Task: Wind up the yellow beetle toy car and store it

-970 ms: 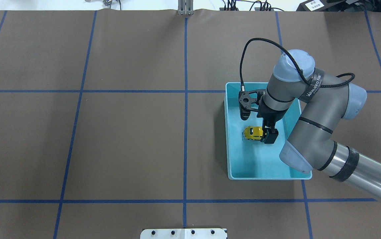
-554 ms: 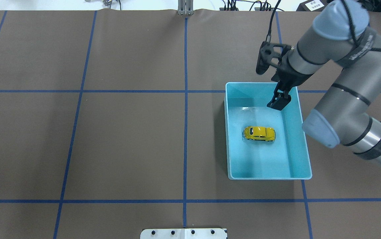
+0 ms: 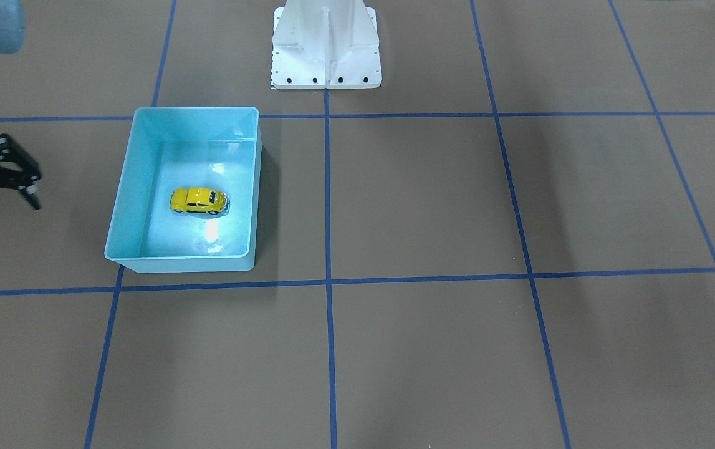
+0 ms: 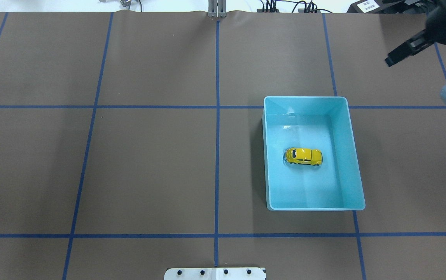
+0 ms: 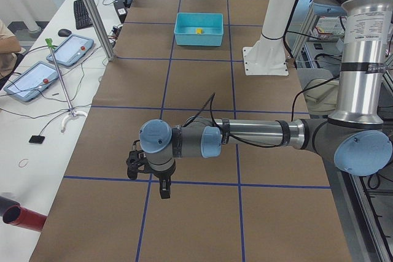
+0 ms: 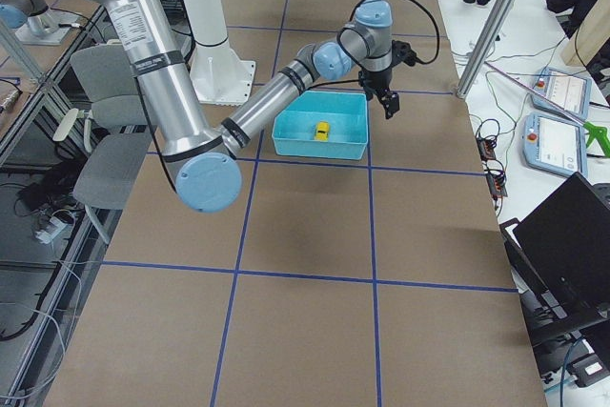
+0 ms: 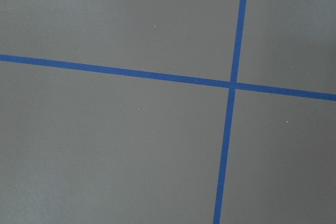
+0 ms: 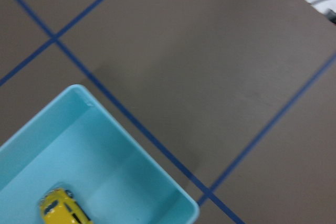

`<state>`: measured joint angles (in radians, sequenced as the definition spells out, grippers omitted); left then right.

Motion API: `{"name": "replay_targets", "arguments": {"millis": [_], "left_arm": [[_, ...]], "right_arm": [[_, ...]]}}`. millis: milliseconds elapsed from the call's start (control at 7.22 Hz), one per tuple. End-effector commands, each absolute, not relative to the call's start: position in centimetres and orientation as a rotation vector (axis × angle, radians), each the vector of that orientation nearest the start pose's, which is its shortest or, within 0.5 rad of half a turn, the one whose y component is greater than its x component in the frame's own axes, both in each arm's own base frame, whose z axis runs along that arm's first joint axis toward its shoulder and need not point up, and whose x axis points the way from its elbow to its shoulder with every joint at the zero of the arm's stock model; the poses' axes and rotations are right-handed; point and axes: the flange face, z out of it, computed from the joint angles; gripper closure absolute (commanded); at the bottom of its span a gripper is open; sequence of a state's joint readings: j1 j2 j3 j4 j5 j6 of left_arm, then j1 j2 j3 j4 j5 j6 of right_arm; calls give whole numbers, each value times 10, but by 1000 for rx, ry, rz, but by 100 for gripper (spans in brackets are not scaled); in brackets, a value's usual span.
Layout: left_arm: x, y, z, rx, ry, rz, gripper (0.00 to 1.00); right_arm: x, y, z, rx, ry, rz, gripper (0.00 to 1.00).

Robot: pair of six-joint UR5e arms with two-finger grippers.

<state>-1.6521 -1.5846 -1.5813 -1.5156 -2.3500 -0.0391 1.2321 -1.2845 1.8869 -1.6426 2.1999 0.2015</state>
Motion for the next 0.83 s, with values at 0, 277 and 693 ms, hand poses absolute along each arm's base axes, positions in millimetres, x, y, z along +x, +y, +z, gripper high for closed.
{"name": "replay_targets", "arguments": {"millis": [0, 277, 693], "left_arm": [[-103, -489, 652, -14, 780, -128, 0], [-103, -489, 652, -13, 780, -127, 0], [-103, -488, 653, -15, 780, -127, 0]], "right_arm": [[-42, -551, 497, 100, -786, -87, 0], [-22, -514, 558, 10, -747, -23, 0], [19, -502, 574, 23, -713, 34, 0]]}}
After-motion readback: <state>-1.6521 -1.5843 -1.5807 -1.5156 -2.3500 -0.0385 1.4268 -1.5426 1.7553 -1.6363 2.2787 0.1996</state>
